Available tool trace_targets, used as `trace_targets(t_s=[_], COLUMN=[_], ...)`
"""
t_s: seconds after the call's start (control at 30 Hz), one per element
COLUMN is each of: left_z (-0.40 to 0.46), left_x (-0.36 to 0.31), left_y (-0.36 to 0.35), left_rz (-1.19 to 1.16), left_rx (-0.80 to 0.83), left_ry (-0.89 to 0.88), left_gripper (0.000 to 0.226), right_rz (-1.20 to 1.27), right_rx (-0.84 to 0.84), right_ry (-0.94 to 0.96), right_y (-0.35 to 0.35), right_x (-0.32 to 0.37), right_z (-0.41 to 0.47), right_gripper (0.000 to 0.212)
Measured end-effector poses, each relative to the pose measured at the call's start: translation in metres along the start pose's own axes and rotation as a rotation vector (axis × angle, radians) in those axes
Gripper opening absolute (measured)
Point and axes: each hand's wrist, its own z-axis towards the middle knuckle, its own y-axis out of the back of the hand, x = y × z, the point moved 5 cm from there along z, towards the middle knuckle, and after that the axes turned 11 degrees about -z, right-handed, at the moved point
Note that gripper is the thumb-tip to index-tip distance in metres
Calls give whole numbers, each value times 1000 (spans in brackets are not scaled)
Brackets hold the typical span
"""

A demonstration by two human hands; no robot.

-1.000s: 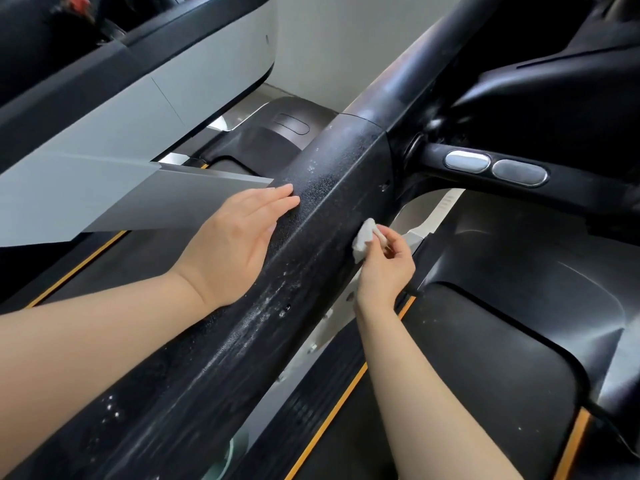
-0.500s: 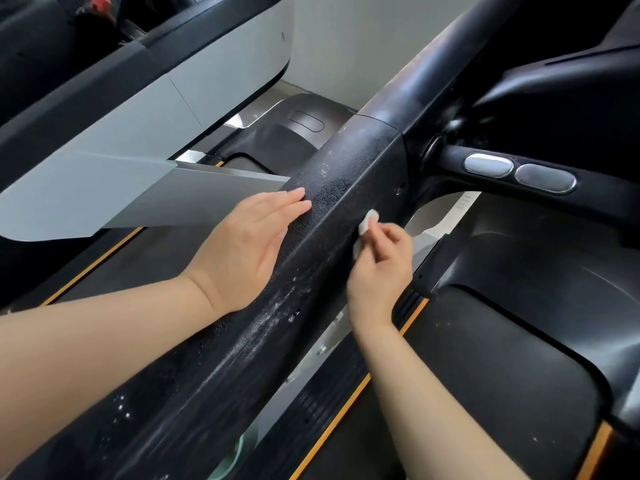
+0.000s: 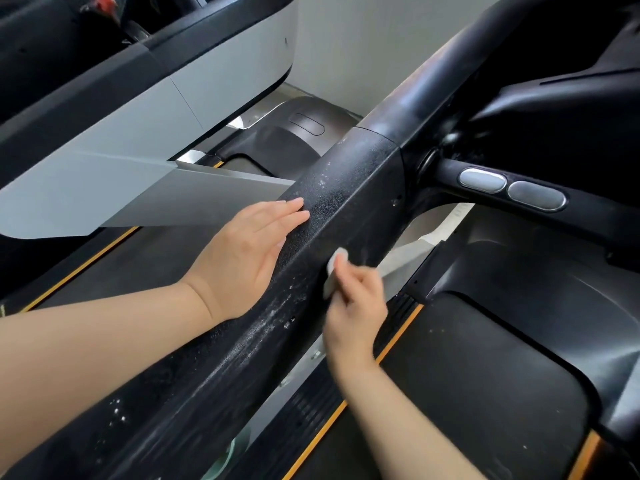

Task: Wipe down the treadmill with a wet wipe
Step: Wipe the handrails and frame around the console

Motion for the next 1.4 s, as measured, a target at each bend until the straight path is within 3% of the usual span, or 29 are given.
trace_targets(t_s=[0.1,0.27,0.5,0.57,0.67,0.73,0.9,0.97,1.03,1.17,1.4], left_z=[0,0,1,1,1,0,2,2,2,1,2], left_x=[0,0,-3,-4,-4,-4,-5,-4,-4,-4,1], left_y=[0,1,2,3,3,3,4,4,5,5,3], left_rz=[-2,-9,-14,-25,-25,-24,-51,-55,-63,-79,-105], left_rx=[5,0,5,-7,-19,-25,-27,-29,-30,-35,-37], left_ry=[5,13,0,5,4,6,9,21,34,43,16], left_gripper=[43,43,42,42,42,41,41,42,41,41,43], right_rz=[-36,-27,-3,28,103,159,57,-15,-41,87,27], right_rx=[13,-116,94,43,-99,-94,152,177,74,-78,-113], right_ry=[24,-241,181,200,-14,-96,193,299,226,-132,-68], right_y=[-1,5,-1,-2,1,1,2,4,3,1,-5], right_x=[-12,-28,23,19,13,16,35,32,23,13,22], right_z=[5,97,-25,10,83,103,23,23,57,100,36], right_gripper=[21,21,28,23,23,20,30,26,22,19,27])
